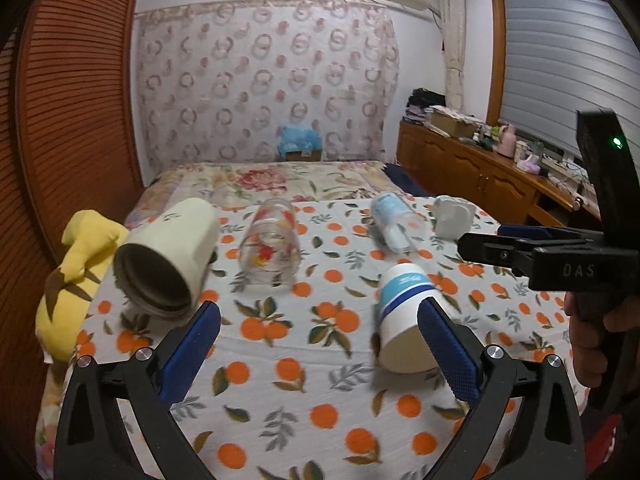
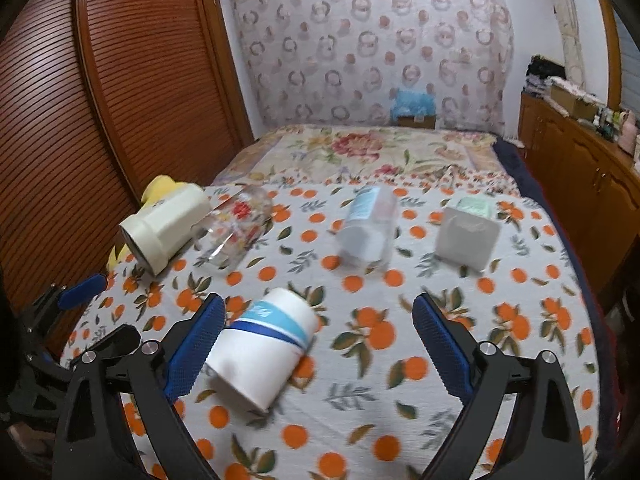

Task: Flip cup upside down
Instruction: 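Grasp the paper cup with the right gripper while the left gripper releases it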

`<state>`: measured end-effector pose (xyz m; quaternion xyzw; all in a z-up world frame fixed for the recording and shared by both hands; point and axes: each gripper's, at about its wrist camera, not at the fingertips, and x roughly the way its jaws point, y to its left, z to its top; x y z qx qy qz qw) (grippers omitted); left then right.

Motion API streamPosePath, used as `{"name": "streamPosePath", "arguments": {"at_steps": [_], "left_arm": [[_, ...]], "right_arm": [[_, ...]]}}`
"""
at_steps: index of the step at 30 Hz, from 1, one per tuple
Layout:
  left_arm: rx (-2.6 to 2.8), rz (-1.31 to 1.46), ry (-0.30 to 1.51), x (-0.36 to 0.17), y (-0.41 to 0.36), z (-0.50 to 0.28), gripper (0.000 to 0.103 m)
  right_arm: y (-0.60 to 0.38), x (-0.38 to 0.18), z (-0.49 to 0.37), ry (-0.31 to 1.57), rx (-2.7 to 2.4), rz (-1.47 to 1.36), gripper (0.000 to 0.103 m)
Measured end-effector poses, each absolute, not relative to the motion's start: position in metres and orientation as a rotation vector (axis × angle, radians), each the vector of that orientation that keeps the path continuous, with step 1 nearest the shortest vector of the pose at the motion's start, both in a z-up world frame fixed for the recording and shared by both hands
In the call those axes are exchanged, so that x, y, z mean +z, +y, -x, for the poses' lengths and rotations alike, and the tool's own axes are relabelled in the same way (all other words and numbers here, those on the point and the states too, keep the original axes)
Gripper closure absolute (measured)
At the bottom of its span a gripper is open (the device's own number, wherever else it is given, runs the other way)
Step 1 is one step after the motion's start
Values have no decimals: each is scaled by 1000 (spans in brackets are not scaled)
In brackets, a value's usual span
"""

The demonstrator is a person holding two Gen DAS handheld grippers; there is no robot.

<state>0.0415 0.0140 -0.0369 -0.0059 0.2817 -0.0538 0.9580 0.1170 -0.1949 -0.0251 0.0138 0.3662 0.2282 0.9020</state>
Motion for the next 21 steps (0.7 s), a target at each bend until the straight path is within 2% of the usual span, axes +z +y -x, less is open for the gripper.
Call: {"name": "streamPosePath", "arguments": {"at_steps": [21], "left_arm": [[-107, 65, 548, -50, 40, -24, 8]], "right_arm": [[-150, -78, -168, 1134, 425, -157, 11]]}}
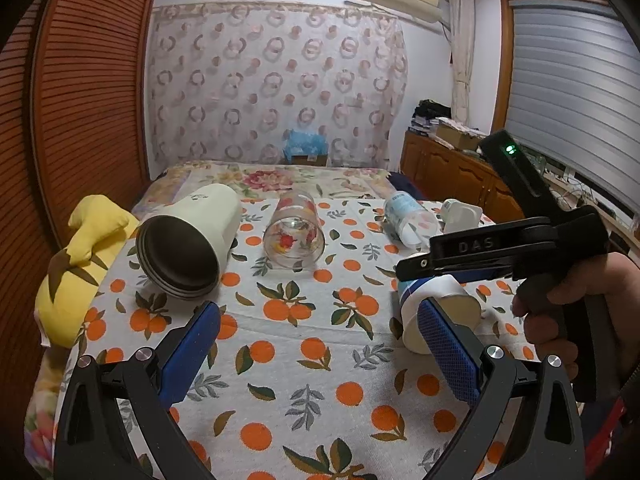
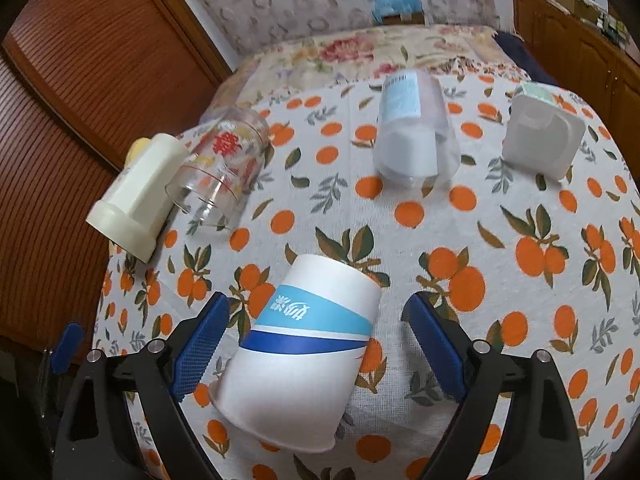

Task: Flip cup upside down
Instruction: 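Grasp the paper cup with the right gripper while the left gripper releases it, then rotate the paper cup with the right gripper, rim facing down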

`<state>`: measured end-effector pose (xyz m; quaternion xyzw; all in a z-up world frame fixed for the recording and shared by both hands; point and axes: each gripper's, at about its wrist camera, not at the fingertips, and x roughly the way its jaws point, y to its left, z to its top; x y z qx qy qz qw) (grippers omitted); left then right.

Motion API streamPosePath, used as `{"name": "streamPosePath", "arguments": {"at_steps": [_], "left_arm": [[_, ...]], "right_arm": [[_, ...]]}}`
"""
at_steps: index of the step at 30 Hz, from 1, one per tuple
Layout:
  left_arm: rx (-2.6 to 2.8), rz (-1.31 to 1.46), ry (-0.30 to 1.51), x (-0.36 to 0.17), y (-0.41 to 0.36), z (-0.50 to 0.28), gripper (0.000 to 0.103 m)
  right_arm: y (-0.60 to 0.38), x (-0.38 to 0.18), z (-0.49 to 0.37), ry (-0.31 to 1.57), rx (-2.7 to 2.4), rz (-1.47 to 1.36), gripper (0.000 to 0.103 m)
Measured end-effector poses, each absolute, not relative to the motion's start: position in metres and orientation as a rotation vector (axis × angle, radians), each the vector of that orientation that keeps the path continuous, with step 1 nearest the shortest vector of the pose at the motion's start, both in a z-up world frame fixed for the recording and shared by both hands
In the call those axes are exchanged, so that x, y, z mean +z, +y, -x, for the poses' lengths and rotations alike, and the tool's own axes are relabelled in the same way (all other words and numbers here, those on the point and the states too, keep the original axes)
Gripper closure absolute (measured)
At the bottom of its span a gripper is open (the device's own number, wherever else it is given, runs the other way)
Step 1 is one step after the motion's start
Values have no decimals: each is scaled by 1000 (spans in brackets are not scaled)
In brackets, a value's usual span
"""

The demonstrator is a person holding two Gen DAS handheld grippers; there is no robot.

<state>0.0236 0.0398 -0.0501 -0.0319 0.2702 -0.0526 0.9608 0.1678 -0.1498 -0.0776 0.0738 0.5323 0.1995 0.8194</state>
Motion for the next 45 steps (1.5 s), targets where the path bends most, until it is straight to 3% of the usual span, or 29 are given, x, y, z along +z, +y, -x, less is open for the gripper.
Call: {"name": "streamPosePath", "arguments": {"at_steps": [12, 18, 22, 32, 45], "left_arm": [[-106, 63, 547, -50, 40, -23, 8], [-105, 63, 550, -48, 40, -21, 8], [-104, 64, 552, -48, 39, -20, 8], [-96, 68, 560, -54, 41, -21, 8], [-93, 67, 554, -53, 41, -22, 8]], "right_arm": [[-153, -90, -182, 1213, 456, -220, 40], [-160, -74, -180, 1117, 513, -247, 41], [-156, -54, -173, 978, 528, -160, 46], [-152, -30, -156, 749, 518, 8, 46], [-148, -32, -129, 657, 512, 144, 47]]}}
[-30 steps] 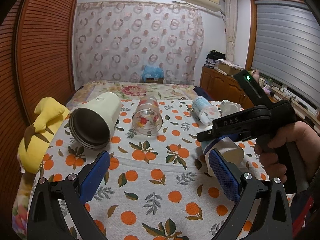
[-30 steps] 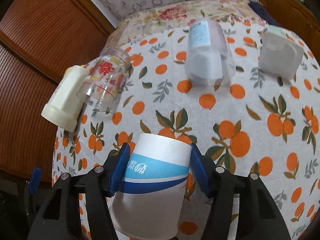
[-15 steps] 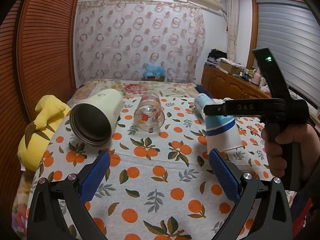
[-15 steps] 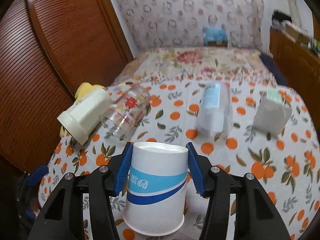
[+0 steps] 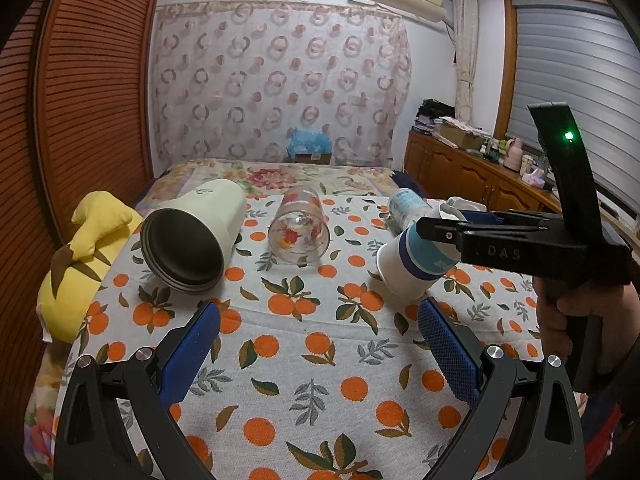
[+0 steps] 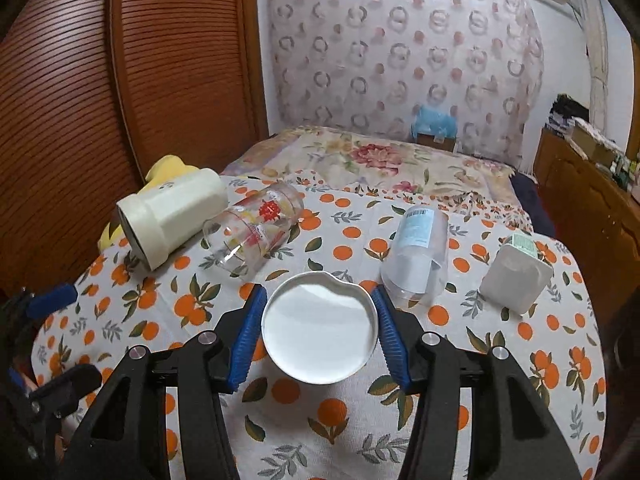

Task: Flip cup upside down
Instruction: 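Rotate the paper cup with the right gripper, rim facing down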

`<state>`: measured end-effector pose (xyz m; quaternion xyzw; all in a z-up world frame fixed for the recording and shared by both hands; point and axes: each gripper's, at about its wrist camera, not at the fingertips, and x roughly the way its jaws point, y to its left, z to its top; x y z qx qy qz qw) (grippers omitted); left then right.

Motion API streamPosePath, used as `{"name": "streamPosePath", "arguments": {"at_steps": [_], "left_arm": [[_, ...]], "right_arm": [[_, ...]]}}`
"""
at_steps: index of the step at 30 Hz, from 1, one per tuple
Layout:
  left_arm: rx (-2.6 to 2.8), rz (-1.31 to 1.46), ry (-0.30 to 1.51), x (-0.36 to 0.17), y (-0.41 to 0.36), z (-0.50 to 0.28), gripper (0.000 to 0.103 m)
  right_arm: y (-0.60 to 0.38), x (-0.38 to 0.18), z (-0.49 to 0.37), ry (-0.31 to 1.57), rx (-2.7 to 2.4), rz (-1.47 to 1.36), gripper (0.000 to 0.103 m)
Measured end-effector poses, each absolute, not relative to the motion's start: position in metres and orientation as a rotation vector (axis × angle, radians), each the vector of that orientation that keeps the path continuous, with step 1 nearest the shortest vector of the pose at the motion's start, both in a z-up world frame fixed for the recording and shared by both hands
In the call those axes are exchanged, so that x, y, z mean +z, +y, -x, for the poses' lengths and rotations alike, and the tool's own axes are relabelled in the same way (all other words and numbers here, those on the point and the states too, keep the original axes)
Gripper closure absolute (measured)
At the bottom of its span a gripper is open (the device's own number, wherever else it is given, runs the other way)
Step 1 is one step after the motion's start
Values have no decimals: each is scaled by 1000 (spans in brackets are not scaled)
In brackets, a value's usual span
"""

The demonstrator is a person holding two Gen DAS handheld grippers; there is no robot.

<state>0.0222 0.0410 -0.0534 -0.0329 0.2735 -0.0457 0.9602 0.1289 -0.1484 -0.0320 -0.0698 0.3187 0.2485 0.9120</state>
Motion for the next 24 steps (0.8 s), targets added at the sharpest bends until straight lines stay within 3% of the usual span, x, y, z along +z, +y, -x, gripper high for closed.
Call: {"name": "streamPosePath", "arguments": {"at_steps": [24], "left_arm": [[-87, 60, 551, -53, 41, -24, 8]], "right_arm": [[-151, -36, -111, 700, 511, 217, 46]]}}
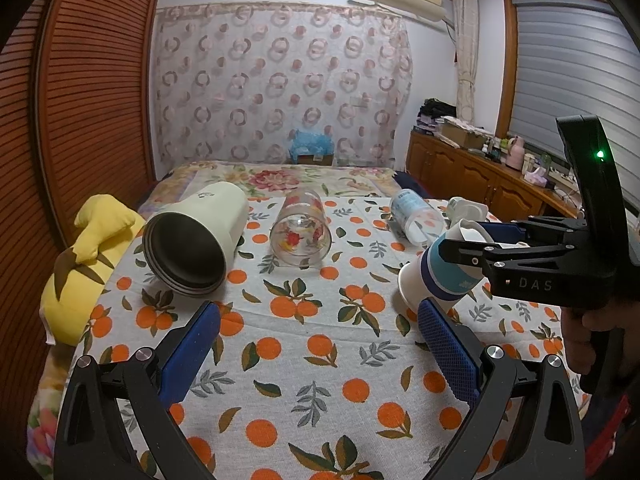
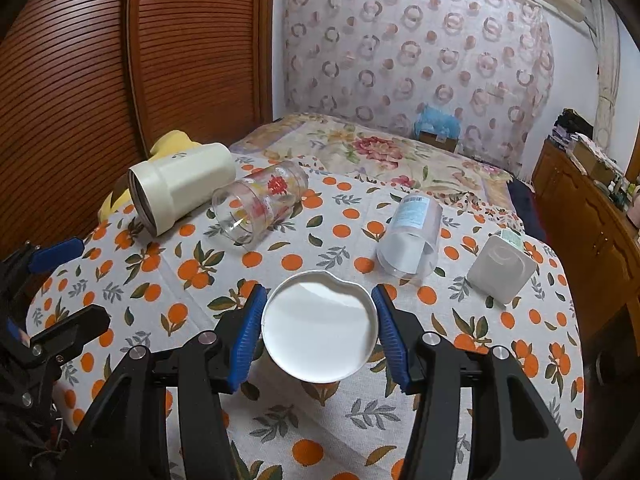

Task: Flip cup upside down
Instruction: 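Rotate the paper cup with the right gripper, rim facing down, then set the cup rim-down on the bed and open the right gripper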

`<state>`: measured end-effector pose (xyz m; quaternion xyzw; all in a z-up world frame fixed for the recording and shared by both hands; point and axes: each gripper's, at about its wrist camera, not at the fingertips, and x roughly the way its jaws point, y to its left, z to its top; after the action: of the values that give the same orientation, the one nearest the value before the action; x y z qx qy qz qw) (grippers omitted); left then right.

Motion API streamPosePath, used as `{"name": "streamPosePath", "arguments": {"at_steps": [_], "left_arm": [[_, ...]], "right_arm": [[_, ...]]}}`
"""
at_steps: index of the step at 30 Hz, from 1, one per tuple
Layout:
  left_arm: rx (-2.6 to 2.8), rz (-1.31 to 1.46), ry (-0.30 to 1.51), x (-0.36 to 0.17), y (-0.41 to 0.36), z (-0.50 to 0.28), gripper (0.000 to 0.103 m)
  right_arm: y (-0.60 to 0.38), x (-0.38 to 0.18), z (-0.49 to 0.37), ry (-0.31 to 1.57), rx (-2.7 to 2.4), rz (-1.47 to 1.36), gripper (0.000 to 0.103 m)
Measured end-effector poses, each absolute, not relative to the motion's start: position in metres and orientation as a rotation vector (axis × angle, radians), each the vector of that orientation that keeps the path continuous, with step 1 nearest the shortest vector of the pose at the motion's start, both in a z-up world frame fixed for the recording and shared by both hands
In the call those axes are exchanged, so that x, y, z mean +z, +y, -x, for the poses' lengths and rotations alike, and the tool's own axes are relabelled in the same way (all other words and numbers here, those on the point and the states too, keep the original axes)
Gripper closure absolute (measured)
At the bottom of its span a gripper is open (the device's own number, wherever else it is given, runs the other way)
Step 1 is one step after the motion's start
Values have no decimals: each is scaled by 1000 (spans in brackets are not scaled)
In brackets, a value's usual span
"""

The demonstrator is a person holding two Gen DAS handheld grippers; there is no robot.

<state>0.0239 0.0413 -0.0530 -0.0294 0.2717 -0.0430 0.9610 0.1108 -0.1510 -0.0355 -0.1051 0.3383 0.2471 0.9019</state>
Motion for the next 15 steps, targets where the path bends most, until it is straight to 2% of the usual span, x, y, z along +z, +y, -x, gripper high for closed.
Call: {"name": "streamPosePath", "arguments": {"at_steps": [6, 8, 9, 15], "left_arm": [[-87, 62, 548, -53, 42, -24, 8], [-85, 61, 548, -53, 42, -24, 8], [-86, 62, 548, -53, 43, -25, 8], [-67, 59, 542, -52, 46, -28, 8]], "right_arm": [[-145, -38, -115, 711, 518, 214, 46], [-145, -39, -117, 714, 526, 200, 38], [-145, -38, -116, 710, 525, 196, 31], [-154, -36, -110, 693, 537, 151, 26]]}}
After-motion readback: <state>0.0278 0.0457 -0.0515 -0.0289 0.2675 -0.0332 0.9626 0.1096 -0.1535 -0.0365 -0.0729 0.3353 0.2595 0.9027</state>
